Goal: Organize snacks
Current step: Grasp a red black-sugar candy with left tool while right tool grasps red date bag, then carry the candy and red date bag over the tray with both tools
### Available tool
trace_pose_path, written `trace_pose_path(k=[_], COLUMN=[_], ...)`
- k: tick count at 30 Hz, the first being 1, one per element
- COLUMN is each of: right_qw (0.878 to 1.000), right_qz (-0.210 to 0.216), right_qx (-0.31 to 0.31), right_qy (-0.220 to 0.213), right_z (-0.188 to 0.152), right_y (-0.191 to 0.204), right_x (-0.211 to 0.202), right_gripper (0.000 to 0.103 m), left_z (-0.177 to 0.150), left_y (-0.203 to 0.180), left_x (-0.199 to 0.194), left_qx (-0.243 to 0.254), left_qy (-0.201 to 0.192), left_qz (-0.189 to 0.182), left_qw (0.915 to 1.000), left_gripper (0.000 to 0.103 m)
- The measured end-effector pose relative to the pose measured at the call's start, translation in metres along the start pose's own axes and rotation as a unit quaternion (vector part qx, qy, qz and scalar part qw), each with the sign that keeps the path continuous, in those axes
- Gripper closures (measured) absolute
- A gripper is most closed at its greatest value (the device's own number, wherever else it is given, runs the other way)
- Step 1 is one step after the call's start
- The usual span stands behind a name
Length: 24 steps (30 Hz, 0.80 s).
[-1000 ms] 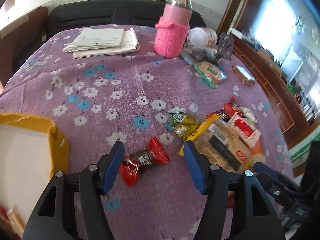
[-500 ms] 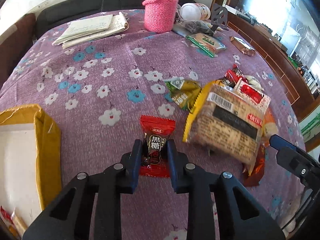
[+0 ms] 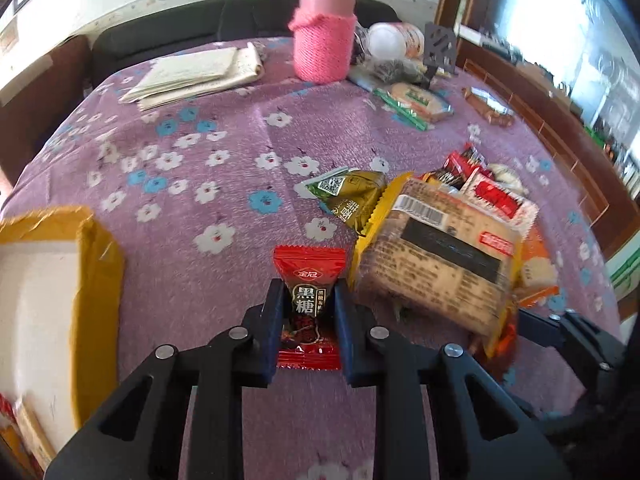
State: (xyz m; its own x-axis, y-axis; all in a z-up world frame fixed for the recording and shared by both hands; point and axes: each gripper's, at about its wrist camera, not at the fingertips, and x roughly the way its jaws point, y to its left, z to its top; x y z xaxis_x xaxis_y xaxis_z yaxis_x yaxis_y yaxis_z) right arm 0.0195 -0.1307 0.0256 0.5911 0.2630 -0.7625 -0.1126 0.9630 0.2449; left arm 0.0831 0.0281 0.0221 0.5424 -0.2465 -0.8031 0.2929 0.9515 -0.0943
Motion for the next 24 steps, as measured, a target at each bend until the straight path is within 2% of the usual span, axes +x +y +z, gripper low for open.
trace_pose_path(k=[2,4,5,7,10,15,19,24], right_qw=[1.0,1.0,1.0,1.0,1.0,0.999,0.998,0.998], right_qz=[0.0,-0.004,-0.007,-0.01,-0.018,-0.01,0.032,0.035], right_qx=[0.001,0.005,0.005,0.006,0.01,0.011,0.019,0.021], right_qy=[-0.001,-0.003,-0.003,-0.003,0.002,0.031,0.054,0.042], right_z=[-0.001,-0.002,-0.003,-0.004,-0.007,-0.034,-0.064,-0.082], right_y=[-0.001,-0.004,-0.006,-0.008,-0.008,-0.005,-0.005,-0.006], right_x=[-0.001,-0.003,-0.004,-0.006,-0.011,-0.036,-0.06,-0.078], right_gripper=[0.03,0.042,0.044,0.051,0.056,0.057,0.057,0.057], left_z=[-0.009,-0.019,-0.025,-0.038,-0.057,-0.089,-0.11,-0.133], left_y=[0.004,0.007,0.009,0.015,0.027,0.049,0.067,0.085], left_x=[-0.019,-0.041,-0.053,-0.075,-0.11,-0.163,-0.186,-0.2], left_qx=[-0.018,-0.034,-0.043,-0.064,-0.101,-0.125,-0.145,-0.159], left_qy=[-0.015,-0.03,-0.04,-0.057,-0.085,-0.127,-0.148,-0.164], left_qz=[-0.006,-0.018,-0.024,-0.038,-0.061,-0.062,-0.066,-0.067], left_qw=[0.9997,0.9988,0.998,0.9956,0.9894,0.9821,0.9761,0.9711], left_gripper=[0.082,0.082,0.082,0.082,0.082,0.082,0.082,0.082])
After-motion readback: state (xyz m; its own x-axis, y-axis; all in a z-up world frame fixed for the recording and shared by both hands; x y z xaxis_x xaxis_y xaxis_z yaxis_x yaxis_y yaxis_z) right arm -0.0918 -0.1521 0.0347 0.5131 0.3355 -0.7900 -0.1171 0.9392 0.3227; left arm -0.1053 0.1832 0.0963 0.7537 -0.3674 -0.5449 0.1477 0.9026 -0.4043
